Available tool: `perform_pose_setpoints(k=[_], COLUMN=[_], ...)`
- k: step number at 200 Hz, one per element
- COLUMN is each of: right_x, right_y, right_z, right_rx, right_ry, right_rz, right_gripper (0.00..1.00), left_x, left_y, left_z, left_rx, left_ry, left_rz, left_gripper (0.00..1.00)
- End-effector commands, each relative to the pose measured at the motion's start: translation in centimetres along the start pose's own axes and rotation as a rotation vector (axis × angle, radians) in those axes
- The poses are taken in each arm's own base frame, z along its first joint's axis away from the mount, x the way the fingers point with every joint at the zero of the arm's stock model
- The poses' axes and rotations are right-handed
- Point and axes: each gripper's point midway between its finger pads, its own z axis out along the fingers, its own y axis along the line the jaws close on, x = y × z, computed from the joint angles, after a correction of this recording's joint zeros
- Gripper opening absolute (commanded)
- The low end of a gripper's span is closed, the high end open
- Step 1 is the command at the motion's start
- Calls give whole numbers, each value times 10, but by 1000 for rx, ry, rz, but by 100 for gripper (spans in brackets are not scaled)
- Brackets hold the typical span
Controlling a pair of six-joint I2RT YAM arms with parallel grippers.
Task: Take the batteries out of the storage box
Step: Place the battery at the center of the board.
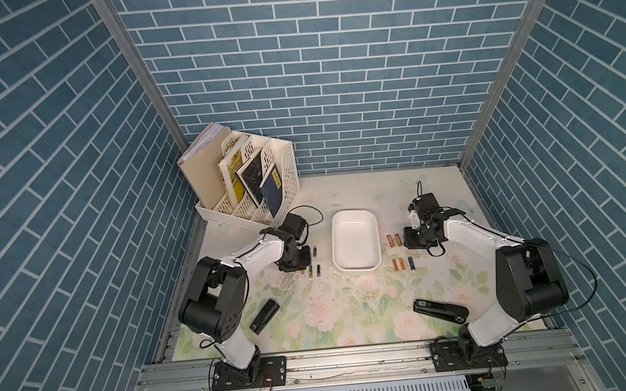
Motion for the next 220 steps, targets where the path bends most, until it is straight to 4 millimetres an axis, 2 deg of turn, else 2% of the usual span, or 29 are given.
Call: perform_pose_setpoints(k=[1,89,151,199,220], right_x=[-1,-3,-5,-8,-13], right_y=[-1,-1,-1,1,4], right_z=[-1,-2,-4,-8,-15], right_rx=[4,8,7,-2,-8], right_ry=[11,11,7,-5,-30], right_rz=[-28,-30,-29,-25,-23], right_gripper=[29,29,29,29,31], left_x=[3,11,13,-2,-17], left_y=[10,16,18,13,10], left_z=[11,24,21,-2,-26], left_rx=[-34,-54,-62,-62,-68], left_ry=[18,46,44,-12,-76], left_rz=[-18,-20,-23,-27,-26], left_gripper=[17,18,26,35,50])
